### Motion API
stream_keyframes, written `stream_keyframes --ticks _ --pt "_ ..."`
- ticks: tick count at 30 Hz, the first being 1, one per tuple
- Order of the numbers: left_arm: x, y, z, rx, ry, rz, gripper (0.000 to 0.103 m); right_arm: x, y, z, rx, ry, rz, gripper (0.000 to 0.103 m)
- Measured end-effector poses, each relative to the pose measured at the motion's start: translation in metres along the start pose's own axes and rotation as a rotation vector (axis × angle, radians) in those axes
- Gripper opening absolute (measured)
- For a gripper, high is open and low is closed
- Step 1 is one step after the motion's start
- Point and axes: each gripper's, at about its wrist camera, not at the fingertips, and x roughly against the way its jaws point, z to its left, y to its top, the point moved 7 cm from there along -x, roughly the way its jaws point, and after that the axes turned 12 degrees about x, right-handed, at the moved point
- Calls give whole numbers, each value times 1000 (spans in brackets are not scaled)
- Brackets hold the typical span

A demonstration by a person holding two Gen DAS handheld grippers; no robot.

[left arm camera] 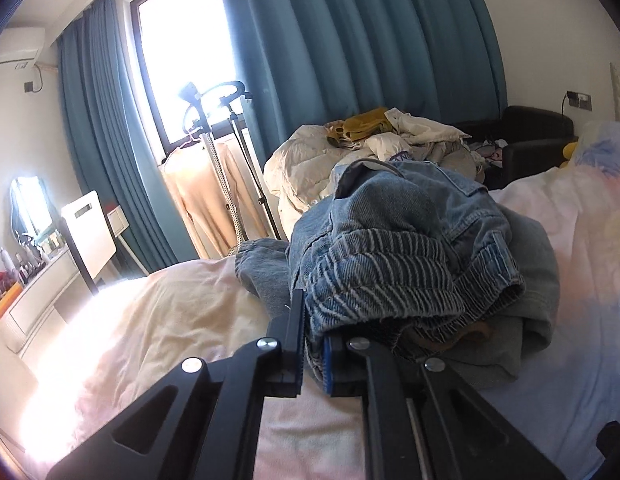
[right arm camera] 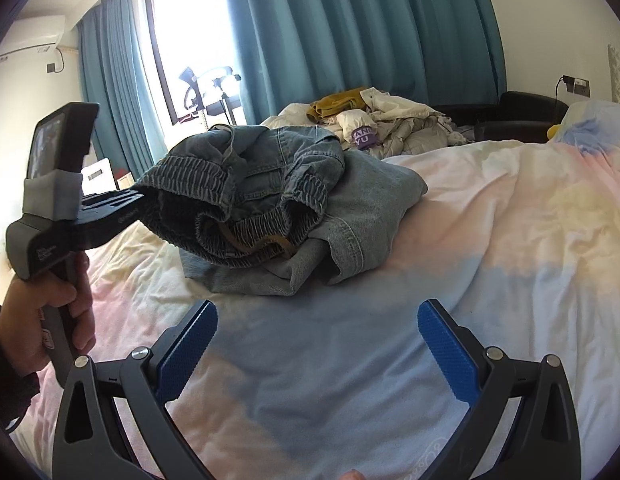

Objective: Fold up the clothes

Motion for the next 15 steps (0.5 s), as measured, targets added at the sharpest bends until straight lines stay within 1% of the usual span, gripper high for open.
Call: stream_keyframes --ticks 4,8,11,13,15 --pt "43 2 22 76 -25 13 7 10 6 5 22 2 -22 102" --pt "89 -4 43 153 -44 16 7 19 3 8 34 9 -13 102" --pt "118 -21 58 199 -49 22 7 26 1 10 42 15 -5 102" --pt "131 -39 68 236 -47 34 7 30 -1 12 48 18 -1 102" --pt "133 -59 79 284 -44 62 7 35 -2 13 54 22 4 101"
